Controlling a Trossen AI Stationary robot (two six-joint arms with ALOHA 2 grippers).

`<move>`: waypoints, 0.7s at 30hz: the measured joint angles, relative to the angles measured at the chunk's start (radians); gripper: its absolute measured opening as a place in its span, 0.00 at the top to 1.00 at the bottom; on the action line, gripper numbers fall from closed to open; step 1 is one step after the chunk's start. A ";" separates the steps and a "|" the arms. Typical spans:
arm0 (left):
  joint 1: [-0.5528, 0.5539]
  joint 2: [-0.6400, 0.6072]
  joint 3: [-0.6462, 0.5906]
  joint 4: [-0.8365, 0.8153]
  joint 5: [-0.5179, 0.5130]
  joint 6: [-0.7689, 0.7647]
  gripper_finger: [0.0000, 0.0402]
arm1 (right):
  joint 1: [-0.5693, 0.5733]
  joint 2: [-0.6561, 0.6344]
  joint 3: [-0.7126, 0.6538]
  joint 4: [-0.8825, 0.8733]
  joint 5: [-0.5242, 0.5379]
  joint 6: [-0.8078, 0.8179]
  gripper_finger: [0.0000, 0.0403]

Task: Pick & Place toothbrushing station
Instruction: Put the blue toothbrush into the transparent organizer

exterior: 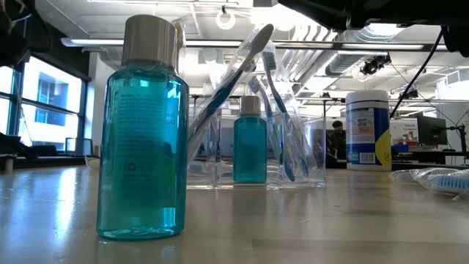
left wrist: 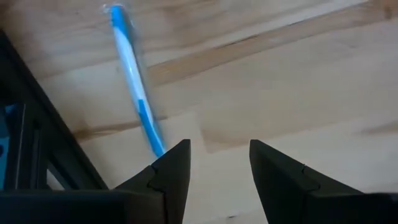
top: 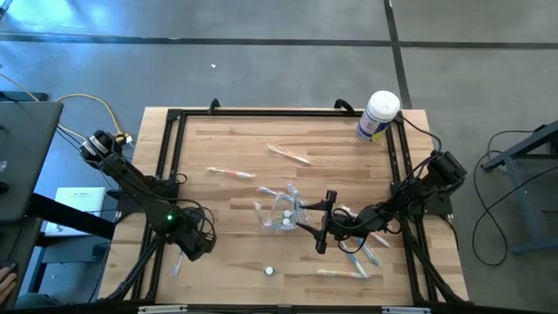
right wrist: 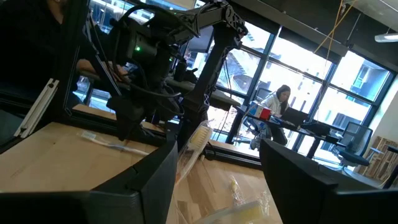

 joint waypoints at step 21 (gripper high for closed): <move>-0.008 0.147 0.000 -0.062 0.137 0.062 0.60 | 0.007 0.000 0.000 0.000 -0.001 0.000 0.45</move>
